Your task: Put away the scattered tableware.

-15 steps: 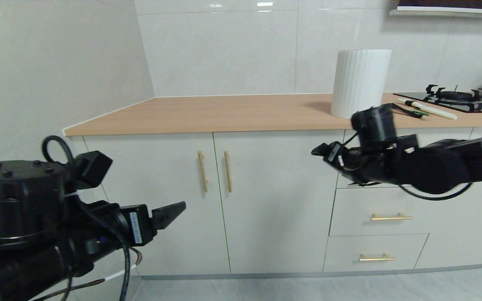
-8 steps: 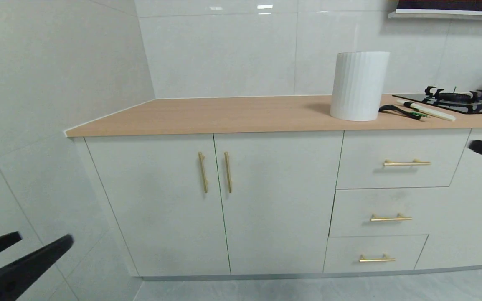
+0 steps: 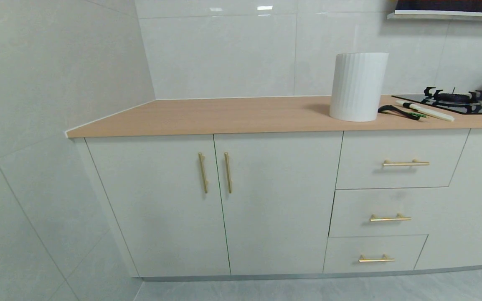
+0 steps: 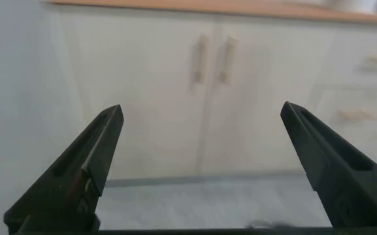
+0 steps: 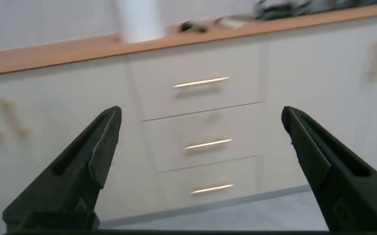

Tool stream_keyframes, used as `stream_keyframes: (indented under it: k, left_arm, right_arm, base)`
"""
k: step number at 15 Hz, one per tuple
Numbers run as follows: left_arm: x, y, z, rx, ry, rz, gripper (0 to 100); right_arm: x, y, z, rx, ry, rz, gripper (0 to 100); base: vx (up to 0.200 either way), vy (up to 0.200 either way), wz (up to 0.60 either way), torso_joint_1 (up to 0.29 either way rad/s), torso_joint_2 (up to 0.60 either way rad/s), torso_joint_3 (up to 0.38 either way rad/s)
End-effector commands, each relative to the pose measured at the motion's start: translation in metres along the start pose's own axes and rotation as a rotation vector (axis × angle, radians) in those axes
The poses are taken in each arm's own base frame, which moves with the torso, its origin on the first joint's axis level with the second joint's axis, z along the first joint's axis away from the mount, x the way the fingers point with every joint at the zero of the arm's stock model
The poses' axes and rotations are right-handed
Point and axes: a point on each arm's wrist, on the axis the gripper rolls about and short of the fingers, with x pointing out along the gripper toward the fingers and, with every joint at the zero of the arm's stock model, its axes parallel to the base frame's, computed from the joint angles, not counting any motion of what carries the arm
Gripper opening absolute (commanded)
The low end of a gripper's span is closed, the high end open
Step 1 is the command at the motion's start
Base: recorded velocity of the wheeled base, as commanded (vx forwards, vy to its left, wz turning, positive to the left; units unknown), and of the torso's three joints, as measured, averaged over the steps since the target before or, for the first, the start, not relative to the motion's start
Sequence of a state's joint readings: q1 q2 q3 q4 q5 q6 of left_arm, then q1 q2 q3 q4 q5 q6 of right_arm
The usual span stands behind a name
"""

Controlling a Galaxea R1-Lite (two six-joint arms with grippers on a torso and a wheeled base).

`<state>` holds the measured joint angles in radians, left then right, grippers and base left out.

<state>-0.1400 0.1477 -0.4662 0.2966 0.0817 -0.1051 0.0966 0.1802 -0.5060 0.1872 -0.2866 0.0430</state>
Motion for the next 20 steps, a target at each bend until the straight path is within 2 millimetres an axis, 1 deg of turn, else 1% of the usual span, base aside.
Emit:
stream_keyframes:
  k: [1,2,3,4,6,7,8,9,10,11,13,14,20]
  left_arm:
    - [-0.009,-0.003,-0.006,0.014,-0.056,0.075,100]
    - [-0.015,-0.006,-0.013,0.040,-0.087,0.097,100]
    - [-0.017,-0.007,-0.020,0.070,-0.097,0.074,100]
    - [-0.012,-0.006,-0.031,0.103,-0.059,0.080,100]
    - [-0.005,-0.003,-0.044,0.103,-0.011,0.113,100]
    - [0.000,-0.002,-0.053,0.108,0.020,0.115,100]
    - [0.010,0.000,-0.070,0.122,0.052,0.113,100]
    - [0.016,0.002,-0.078,0.137,0.048,0.109,100]
    - [0.024,0.003,-0.092,0.163,0.030,0.102,100]
    - [0.027,0.003,-0.095,0.166,-0.011,0.084,100]
    - [0.027,0.003,-0.099,0.161,0.028,0.047,100]
    - [0.027,0.003,-0.099,0.155,0.027,0.045,100]
    - [0.027,0.003,-0.098,0.110,0.023,0.046,100]
  right_arm:
    - [-0.025,-0.001,-0.012,0.006,-0.104,-0.059,100]
    - [-0.029,-0.001,-0.023,-0.001,-0.100,-0.064,100]
    - [-0.028,-0.001,-0.026,0.000,-0.087,-0.078,100]
    - [-0.024,-0.001,-0.034,0.000,-0.058,-0.084,100]
    - [-0.014,0.000,-0.055,-0.025,0.023,-0.086,100]
    - [-0.006,0.000,-0.075,-0.047,0.086,-0.087,100]
    - [0.005,0.001,-0.100,-0.059,0.098,-0.066,100]
    - [0.009,0.002,-0.108,-0.057,0.080,-0.033,100]
    - [0.012,0.004,-0.116,-0.085,0.066,0.022,100]
    - [0.012,0.004,-0.118,-0.096,0.081,0.053,100]
    - [0.012,0.006,-0.118,-0.097,0.082,0.110,100]
    - [0.011,0.006,-0.123,-0.103,0.141,0.169,100]
    - [0.011,0.007,-0.123,-0.097,0.136,0.183,100]
  base:
    - [0.000,0.000,0.00,0.000,0.00,0.000]
    - [0.000,0.000,0.00,0.000,0.00,0.000]
    - [0.000,0.000,0.00,0.000,0.00,0.000]
    - [0.000,0.000,0.00,0.000,0.00,0.000]
    - [0.000,0.000,0.00,0.000,0.00,0.000]
    - [0.000,0.000,0.00,0.000,0.00,0.000]
    - [0.000,0.000,0.00,0.000,0.00,0.000]
    - [0.000,0.000,0.00,0.000,0.00,0.000]
    - [0.000,0.000,0.00,0.000,0.00,0.000]
    - [0.000,0.000,0.00,0.000,0.00,0.000]
    - [0.000,0.000,0.00,0.000,0.00,0.000]
    - [0.000,0.000,0.00,0.000,0.00,0.000]
    - [0.000,0.000,0.00,0.000,0.00,0.000]
